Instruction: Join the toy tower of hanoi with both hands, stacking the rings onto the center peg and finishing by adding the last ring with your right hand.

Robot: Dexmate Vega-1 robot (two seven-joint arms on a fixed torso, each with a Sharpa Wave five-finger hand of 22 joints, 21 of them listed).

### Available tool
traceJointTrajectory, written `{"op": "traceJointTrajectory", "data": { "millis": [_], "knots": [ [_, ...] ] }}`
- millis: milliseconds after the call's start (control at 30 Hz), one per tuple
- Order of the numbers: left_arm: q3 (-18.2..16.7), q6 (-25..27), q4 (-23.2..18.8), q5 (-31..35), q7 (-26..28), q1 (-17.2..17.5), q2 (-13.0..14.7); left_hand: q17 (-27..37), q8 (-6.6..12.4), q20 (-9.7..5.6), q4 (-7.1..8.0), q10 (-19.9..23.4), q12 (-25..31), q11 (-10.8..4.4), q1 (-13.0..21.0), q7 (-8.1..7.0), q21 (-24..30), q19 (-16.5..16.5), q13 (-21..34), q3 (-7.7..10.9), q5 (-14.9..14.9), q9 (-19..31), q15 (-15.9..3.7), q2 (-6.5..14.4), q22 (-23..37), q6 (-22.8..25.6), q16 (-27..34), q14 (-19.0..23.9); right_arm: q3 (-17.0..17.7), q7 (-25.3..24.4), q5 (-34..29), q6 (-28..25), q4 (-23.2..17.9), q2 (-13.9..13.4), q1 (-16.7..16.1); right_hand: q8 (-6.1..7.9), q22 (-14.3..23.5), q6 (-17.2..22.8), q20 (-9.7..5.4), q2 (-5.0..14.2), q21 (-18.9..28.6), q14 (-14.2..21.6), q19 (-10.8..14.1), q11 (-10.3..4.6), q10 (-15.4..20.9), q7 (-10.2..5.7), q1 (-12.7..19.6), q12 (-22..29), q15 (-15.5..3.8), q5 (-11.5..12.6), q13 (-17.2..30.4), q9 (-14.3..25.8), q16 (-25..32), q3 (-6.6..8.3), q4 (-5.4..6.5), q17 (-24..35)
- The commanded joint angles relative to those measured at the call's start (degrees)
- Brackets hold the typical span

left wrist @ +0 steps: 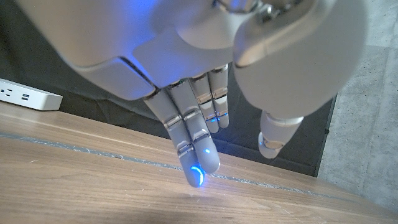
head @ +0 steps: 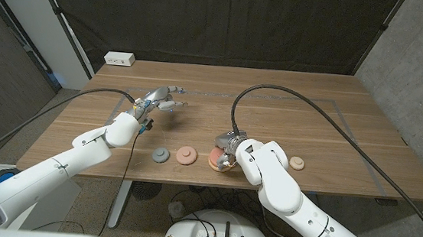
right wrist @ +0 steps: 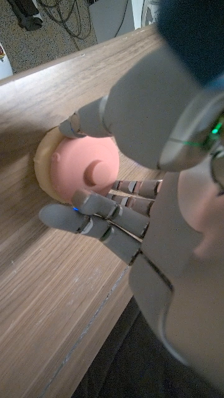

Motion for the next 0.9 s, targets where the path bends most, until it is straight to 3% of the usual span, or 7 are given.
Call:
{"op": "traceJointTrajectory", "data": {
  "millis": [33, 900],
  "knots": [
    [0.04, -0.11, 0.02, 0.05, -0.03, -0.06, -0.12, 0.06, 0.21, -4.11, -0.15, 0.59, -0.15, -0.14, -0.15, -0.03, 0.61, -0.22, 0.26, 0.31, 0.29, 0.24, -5.67, 0.31, -0.12, 0.43, 0.3, -0.04, 0.18, 1.41, -2.19, 1.11, 0.26, 1.0, -0.13, -1.05, 0.05, -1.55, -3.46, -1.3, -0.11, -0.2, -0.41, -2.89, 2.23, -0.21, -0.38, 0.47, -1.87, -0.9, -0.23, -0.08, -0.39, 2.01, 2.62, 0.29],
    [-0.17, -0.24, 0.61, -0.2, 0.14, -0.34, -0.2, 0.15, 0.19, -4.15, -0.16, 0.93, -0.2, -0.04, -0.26, 0.06, 1.41, -0.53, 0.46, 0.51, 0.3, 0.26, -5.67, 0.45, -0.85, 0.67, 0.54, 0.03, 0.29, 5.57, -4.89, 3.43, 1.28, 2.23, 1.31, -3.22, -0.12, -8.94, -3.36, -4.3, -1.46, -2.52, -2.33, 0.43, -6.83, 1.24, -4.24, -0.25, -1.82, -5.53, -2.41, -0.7, -4.04, 0.6, 3.1, -0.37]
  ]
}}
